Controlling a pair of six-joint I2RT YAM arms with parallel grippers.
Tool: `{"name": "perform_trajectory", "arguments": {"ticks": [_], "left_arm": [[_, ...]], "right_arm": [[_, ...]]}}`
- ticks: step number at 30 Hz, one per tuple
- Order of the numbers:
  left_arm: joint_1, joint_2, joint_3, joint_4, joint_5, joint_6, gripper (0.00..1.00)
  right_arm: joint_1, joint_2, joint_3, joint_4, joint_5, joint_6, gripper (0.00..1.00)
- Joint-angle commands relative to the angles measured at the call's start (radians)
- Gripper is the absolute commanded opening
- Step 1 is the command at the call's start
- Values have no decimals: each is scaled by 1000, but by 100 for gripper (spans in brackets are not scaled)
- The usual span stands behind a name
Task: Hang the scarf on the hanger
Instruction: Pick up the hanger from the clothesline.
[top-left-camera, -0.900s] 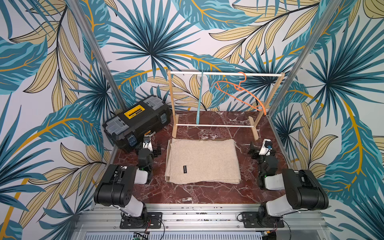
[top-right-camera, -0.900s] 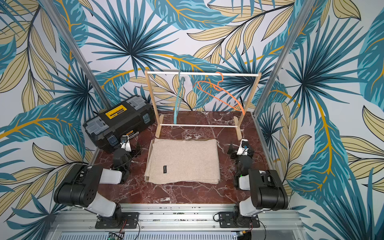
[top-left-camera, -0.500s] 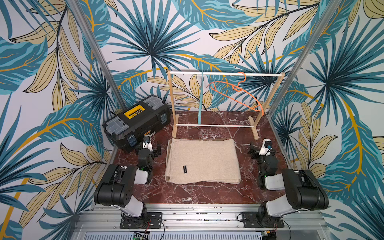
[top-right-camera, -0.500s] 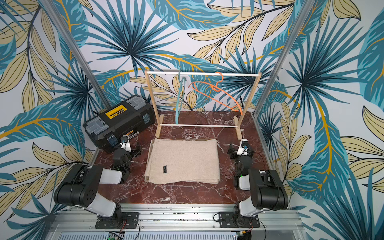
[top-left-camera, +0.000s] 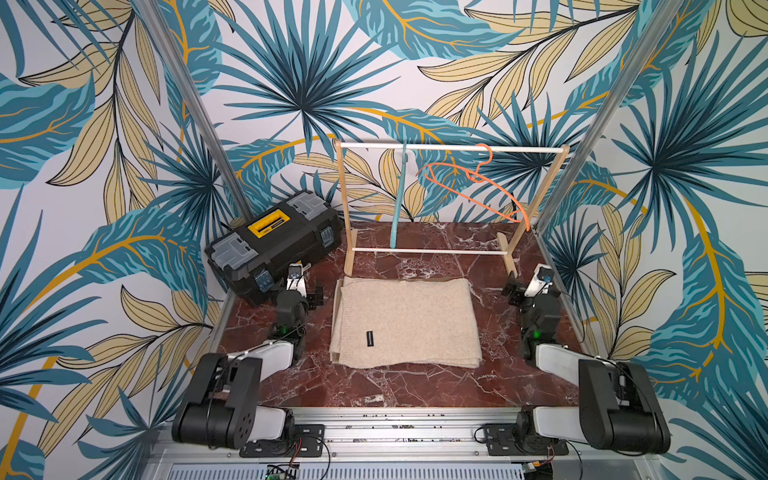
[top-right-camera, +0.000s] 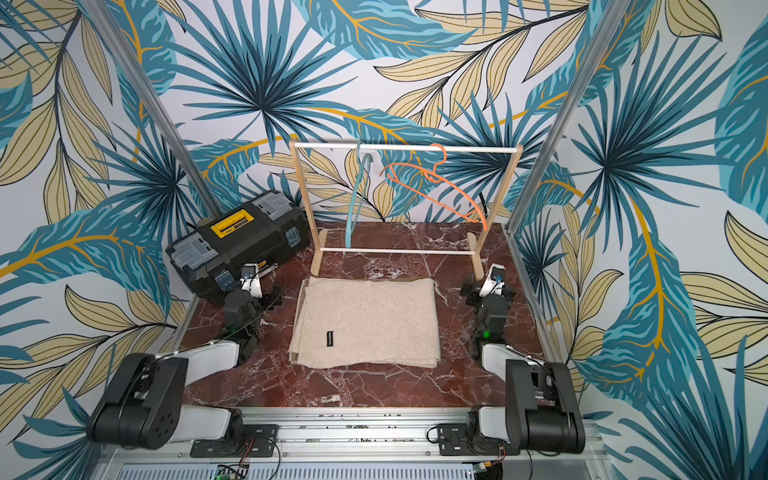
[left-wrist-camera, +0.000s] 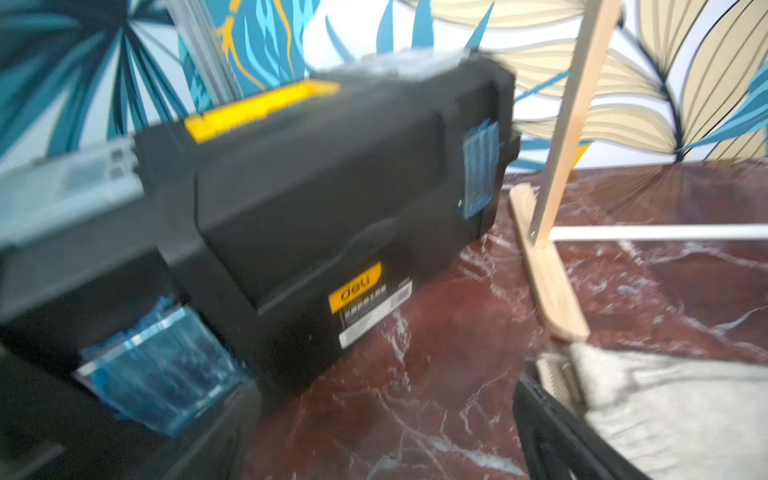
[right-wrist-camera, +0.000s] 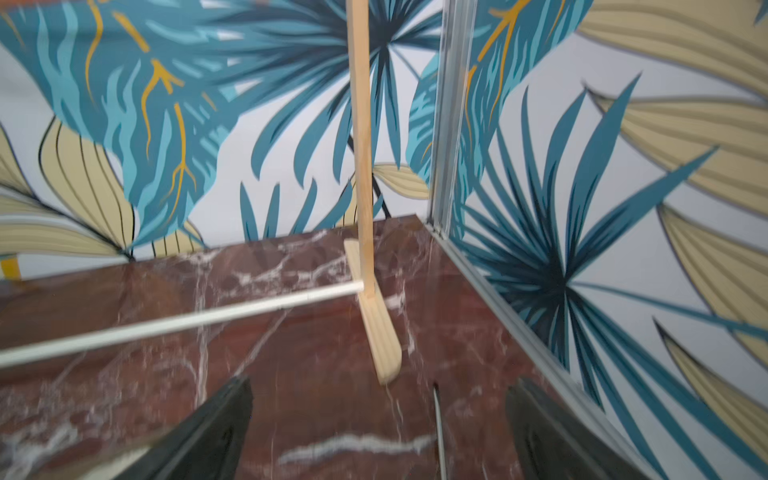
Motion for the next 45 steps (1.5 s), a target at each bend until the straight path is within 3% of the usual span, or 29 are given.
{"name": "perform_trajectory", "arguments": {"ticks": [1,3,7,11,17,21,24,33,37,42,45], "left_arm": [[-42,-197,181,-359,-34,-19,100],[-63,-249,343,-585,-7,-85,100],[-139,-189,691,-852,52,-143,100],[-170,73,1162,-1125,244,-212,100],[-282,462,1676,-1285,251,-173,100],[-334,653,1901,-1347,233,-149,100],[-355,718,1924,-1321,190,-147,100],[-362,735,1864,-1263,128,-133,98],[-362,741,1857,-1243,157,-128,74],[-362,761,1869,-1234,203,-119,62],[-362,765,1873,-1218,235,-117,43]], "right_arm": [[0,-80,196,-528,146,162,99],[-1,-91,306,-741,161,297,99],[0,-90,442,-971,-142,292,99],[8,-165,426,-920,-347,296,99],[46,-192,493,-989,-396,250,99],[56,-211,467,-969,-403,253,99],[58,-206,447,-953,-408,256,99],[58,-170,441,-903,-421,251,99],[58,-146,449,-886,-435,260,99],[58,-127,449,-864,-440,273,99],[60,-112,451,-856,-445,279,99]]}}
